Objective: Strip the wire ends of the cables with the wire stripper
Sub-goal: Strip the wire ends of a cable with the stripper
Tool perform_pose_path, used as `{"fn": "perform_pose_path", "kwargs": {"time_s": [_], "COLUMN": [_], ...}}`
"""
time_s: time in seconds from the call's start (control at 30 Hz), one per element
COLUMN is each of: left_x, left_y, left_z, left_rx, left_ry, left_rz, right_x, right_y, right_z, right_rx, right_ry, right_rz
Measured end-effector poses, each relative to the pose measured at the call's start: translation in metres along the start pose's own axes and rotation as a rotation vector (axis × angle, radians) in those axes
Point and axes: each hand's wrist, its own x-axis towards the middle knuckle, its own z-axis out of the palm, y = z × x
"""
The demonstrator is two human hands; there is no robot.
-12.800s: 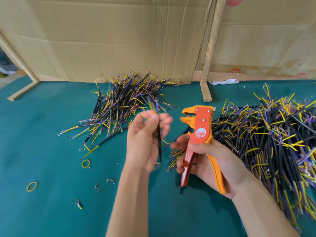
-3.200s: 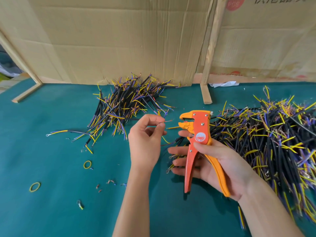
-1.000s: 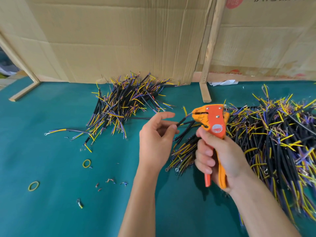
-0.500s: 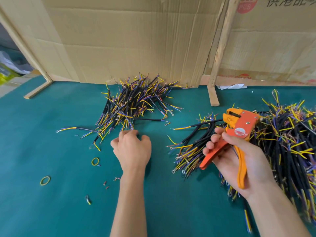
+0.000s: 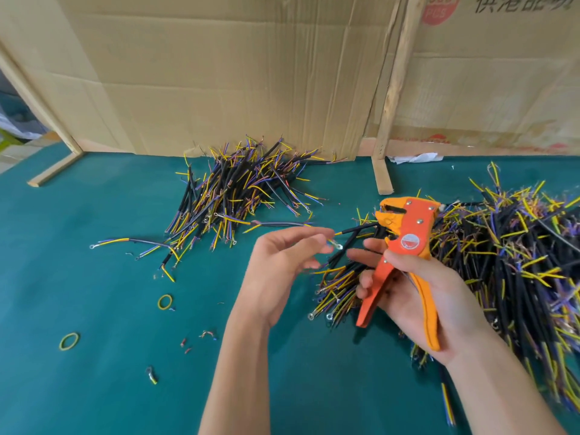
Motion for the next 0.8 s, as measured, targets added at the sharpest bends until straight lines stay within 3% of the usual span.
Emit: {"fn": "perform_pose_path", "kwargs": {"time_s": [0.13, 0.37, 0.6, 0.8], "left_x": [-0.0025, -0.0005, -0.0033, -0.0025], "left_y": [0.0006, -0.0030, -0.0010, -0.0020], "left_z": [0.0047, 0.0057, 0.0061, 0.0091], "left_rx": [0.045, 0.337, 0.293, 0.302], "left_ry": [-0.185, -0.104, -0.223, -0.138], "left_rz": [0.020, 0.081, 0.055, 0.106], "right_x": [-0.0029, -0.0034, -0.0038, -0.0042], "right_y": [0.0005, 0.0010, 0.0005, -0.0007], "right_z": [0.0037, 0.0051, 0.0030, 0.0000], "right_rx": [-0.071, -0.051, -0.056, -0.034], "right_ry": [-0.075, -0.053, -0.067, -0.090], "right_rz": [0.028, 0.001, 0.009, 0.000]}}
